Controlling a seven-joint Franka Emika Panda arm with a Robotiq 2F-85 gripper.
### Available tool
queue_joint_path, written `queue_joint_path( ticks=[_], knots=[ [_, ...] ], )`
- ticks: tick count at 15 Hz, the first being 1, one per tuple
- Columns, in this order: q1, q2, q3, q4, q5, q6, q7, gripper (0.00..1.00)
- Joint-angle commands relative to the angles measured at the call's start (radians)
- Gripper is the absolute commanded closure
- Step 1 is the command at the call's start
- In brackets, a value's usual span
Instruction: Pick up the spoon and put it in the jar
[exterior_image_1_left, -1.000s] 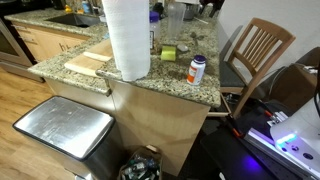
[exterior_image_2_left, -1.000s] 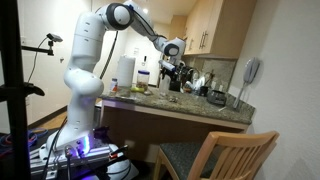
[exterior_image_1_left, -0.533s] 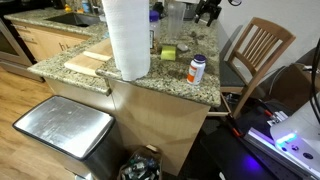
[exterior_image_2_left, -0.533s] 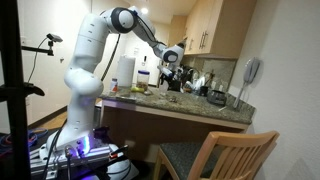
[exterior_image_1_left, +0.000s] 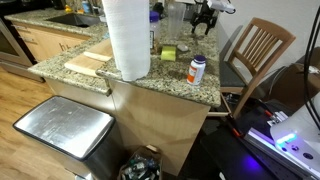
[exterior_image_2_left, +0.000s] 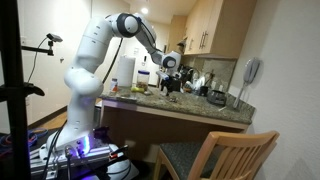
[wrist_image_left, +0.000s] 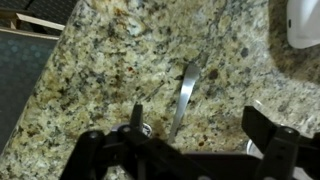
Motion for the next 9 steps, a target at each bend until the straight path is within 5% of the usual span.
queue_joint_path(
  ticks=[1, 9],
  knots=[
    [-0.016, 0.013, 0.021, 0.006, -0.015, 0.014, 0.038, 0.00],
    [-0.001, 0.115, 0.013, 0.022, -0.032, 0.082, 0.140, 0.00]
  ],
)
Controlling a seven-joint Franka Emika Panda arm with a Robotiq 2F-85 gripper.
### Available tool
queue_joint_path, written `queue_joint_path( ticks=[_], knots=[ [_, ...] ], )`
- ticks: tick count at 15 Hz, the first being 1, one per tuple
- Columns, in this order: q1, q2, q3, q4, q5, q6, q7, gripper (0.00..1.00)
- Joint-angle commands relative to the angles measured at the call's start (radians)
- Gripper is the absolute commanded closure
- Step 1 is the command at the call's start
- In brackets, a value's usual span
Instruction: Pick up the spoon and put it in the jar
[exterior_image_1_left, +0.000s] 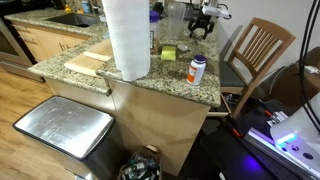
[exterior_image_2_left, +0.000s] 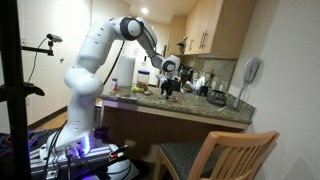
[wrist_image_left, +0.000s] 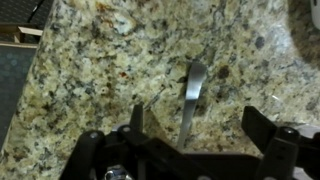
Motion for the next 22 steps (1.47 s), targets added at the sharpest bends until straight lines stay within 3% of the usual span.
queue_joint_path(
  ticks=[1, 8, 9, 10, 12, 19, 22],
  knots=[
    [-0.003, 0.065, 0.005, 0.008, -0.021, 0.069, 0.066, 0.00],
    [0.021, 0.083, -0.017, 0.010, -0.105, 0.154, 0.211, 0.00],
    [0.025, 0.085, -0.016, 0.012, -0.123, 0.140, 0.221, 0.25],
    [0.027, 0.086, -0.014, 0.015, -0.136, 0.127, 0.227, 0.26],
    [0.032, 0.081, -0.016, 0.014, -0.172, 0.118, 0.246, 0.39],
    [0.036, 0.061, -0.017, -0.013, -0.211, 0.139, 0.267, 0.94],
    [0.035, 0.055, -0.020, -0.027, -0.210, 0.156, 0.273, 1.00]
  ],
)
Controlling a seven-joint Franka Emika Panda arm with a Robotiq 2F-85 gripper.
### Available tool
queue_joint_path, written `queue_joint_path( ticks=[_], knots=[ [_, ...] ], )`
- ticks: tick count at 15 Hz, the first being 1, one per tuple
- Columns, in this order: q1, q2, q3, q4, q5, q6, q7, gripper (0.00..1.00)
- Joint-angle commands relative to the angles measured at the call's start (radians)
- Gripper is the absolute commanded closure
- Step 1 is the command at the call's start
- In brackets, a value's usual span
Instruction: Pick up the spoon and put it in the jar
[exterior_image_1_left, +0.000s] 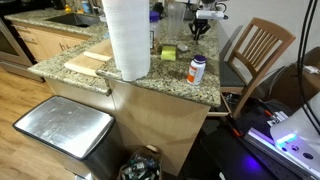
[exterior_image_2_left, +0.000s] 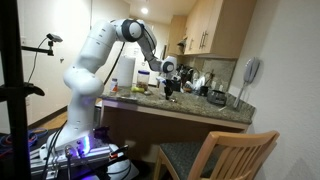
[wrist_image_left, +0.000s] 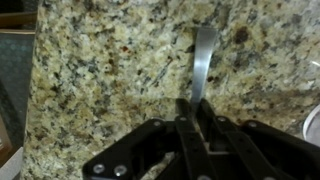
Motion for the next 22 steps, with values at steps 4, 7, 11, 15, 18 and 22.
queue_joint_path(
  ticks=[4, 7, 11, 15, 18, 22],
  knots=[
    [0.003, 0.003, -0.020, -0.058, -0.027, 0.099, 0.050, 1.00],
    [0.013, -0.041, -0.038, -0.091, -0.075, 0.204, 0.079, 1.00],
    [0.026, -0.110, -0.063, -0.114, -0.163, 0.307, 0.074, 1.00],
    [0.010, -0.254, -0.014, -0.118, -0.128, 0.322, -0.053, 1.00],
    [0.013, -0.364, 0.006, -0.110, -0.215, 0.367, -0.047, 1.00],
    [-0.010, -0.321, 0.026, -0.066, -0.175, 0.316, -0.034, 1.00]
  ],
)
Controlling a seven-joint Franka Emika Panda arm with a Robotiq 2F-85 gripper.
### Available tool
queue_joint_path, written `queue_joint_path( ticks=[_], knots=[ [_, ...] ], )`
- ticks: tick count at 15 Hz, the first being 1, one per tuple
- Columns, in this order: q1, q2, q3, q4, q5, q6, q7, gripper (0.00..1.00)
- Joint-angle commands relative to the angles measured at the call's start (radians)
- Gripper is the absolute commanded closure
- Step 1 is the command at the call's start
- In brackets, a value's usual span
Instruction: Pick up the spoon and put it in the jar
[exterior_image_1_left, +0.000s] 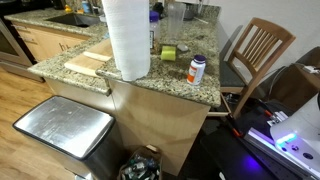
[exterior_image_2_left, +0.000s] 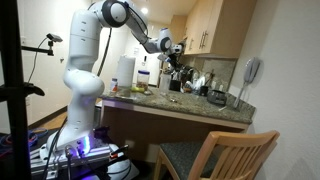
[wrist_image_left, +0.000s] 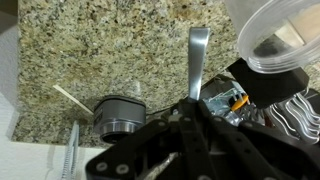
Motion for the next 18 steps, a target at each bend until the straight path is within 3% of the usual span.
queue_joint_path(
  ticks=[1, 4, 10, 11, 12, 18],
  knots=[
    [-0.026, 0.013, 0.023, 0.001, 0.002, 0.001, -0.004, 1.00],
    [-0.013, 0.038, 0.026, -0.027, -0.030, 0.153, 0.037, 1.00],
    [0.033, 0.037, 0.004, -0.074, -0.248, 0.449, 0.223, 1.00],
    [0.038, 0.048, 0.016, -0.084, -0.222, 0.473, 0.222, 1.00],
    [0.033, 0.042, 0.012, -0.050, -0.214, 0.409, 0.204, 1.00],
    [0.049, 0.076, 0.007, -0.071, -0.232, 0.511, 0.242, 1.00]
  ],
)
